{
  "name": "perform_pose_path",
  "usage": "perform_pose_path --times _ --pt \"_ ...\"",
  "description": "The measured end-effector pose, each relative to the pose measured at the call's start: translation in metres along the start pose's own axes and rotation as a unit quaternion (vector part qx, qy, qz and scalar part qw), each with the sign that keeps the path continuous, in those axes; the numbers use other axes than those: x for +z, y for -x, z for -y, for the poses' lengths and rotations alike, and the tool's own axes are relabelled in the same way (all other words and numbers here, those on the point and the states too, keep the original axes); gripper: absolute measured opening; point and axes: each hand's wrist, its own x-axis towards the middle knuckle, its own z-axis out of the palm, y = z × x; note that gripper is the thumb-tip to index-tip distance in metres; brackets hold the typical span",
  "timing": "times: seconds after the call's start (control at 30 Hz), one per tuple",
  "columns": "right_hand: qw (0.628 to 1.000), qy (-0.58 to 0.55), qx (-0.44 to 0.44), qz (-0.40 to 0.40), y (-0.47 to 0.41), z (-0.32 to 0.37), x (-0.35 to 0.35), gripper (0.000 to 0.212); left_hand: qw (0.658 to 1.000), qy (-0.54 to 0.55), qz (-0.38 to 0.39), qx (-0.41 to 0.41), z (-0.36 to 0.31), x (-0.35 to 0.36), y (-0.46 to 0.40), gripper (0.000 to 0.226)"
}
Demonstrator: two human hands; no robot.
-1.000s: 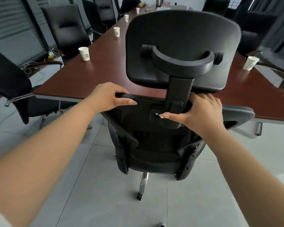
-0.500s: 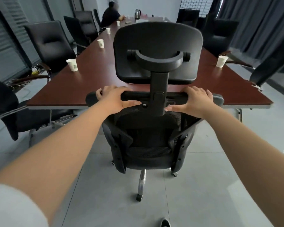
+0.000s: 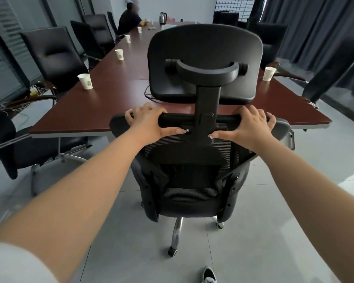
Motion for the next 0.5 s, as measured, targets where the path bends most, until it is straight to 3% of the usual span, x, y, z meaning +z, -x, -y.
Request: perform_pose_path --times 0.27,0.5 --pt "0.998 0.025 0.008 0.051 -0.035 -0.020 -0.003 0.104 1.000 -0.014 0.004 -0.022 -0.019 0.011 -0.012 0.075" --pt "0.999 0.027 -0.012 0.026 -0.040 -0.004 0.008 0.103 1.000 -0.003 0.006 -0.020 0.001 0.004 -0.023 0.068"
